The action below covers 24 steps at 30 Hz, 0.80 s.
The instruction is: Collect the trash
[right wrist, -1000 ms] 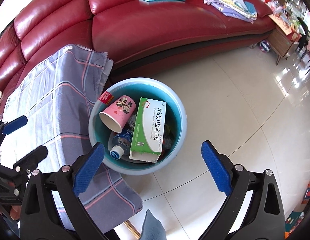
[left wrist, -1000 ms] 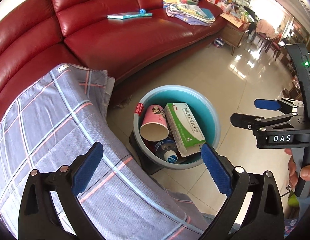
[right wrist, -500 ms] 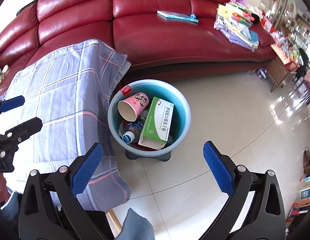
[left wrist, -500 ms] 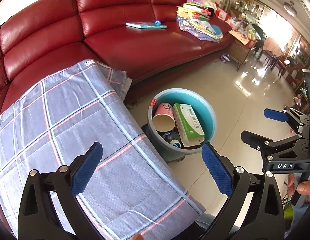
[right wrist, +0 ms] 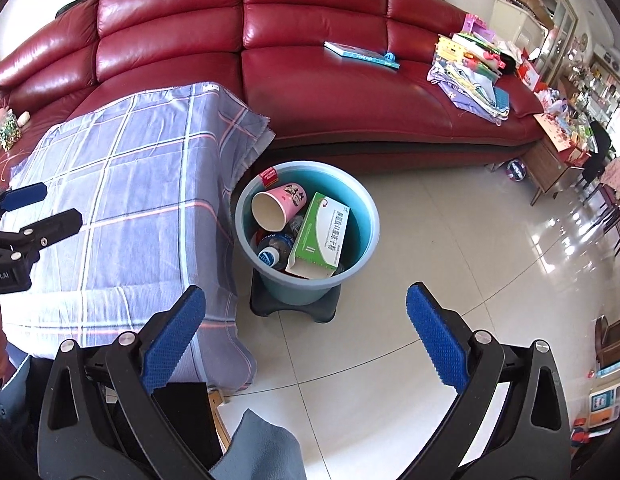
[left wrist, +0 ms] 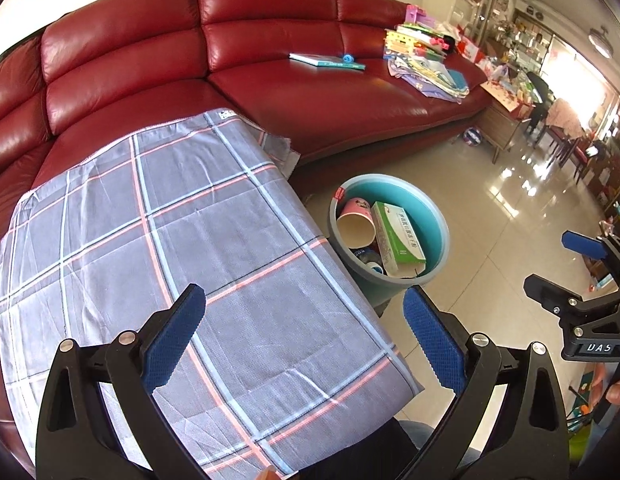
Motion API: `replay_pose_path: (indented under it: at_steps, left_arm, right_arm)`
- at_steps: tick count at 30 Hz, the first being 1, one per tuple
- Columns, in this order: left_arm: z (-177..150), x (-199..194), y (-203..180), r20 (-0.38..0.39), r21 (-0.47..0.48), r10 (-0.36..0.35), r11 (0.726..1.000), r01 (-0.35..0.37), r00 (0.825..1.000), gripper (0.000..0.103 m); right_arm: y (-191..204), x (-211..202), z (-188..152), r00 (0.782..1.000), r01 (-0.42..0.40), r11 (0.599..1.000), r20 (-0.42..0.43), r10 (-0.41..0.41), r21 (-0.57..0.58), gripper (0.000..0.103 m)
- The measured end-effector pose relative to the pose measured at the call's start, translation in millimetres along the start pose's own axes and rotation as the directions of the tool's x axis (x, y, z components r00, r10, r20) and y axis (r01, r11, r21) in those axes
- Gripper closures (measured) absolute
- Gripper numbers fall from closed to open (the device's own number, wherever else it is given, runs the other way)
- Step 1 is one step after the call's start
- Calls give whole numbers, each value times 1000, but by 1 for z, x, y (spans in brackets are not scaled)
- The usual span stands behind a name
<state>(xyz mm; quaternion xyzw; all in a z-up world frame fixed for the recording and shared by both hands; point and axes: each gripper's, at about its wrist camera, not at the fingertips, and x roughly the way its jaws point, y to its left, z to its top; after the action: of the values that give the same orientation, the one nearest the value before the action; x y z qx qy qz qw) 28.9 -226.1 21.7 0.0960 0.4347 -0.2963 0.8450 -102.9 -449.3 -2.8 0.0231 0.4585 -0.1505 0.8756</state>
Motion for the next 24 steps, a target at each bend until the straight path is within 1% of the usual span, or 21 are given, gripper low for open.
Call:
replay_pose_path:
  at_steps: [3, 11, 17, 24]
  left_arm:
    - [-5, -7, 3, 13, 1, 14, 1000, -14, 1000, 4]
    - [-10, -15, 2, 35, 6, 19, 1000, -19, 999, 4]
    - [-10, -6, -3, 22, 15, 19, 1000, -20, 1000, 4]
    - [-12, 10, -7, -13, 15, 21, 1000, -21, 1000, 4]
  right_arm:
    - [6, -1, -8, 1000, 15, 1000, -3, -15, -16, 7]
    - [8, 3, -15, 1000, 2, 1000, -15, -3, -15, 7]
    - [6, 20, -14, 999, -3, 1000, -35, 2, -1, 7]
    - [7, 37, -14, 998, -16, 1000, -65, 16, -9, 7]
